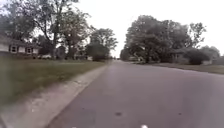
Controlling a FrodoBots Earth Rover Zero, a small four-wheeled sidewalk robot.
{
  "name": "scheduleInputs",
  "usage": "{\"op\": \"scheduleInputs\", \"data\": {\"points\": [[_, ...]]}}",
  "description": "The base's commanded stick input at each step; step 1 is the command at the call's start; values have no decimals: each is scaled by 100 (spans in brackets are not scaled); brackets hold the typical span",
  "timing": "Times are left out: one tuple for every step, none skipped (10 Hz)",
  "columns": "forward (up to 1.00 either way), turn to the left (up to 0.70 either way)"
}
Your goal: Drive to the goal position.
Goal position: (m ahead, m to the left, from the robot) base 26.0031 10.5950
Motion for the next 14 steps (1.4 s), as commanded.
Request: {"op": "scheduleInputs", "data": {"points": [[100, 0], [100, 0], [100, 0], [100, 0], [100, 0], [100, 0], [100, 0], [100, 0], [100, 0], [100, 0], [100, 0], [100, 0], [100, 0], [100, 0]]}}
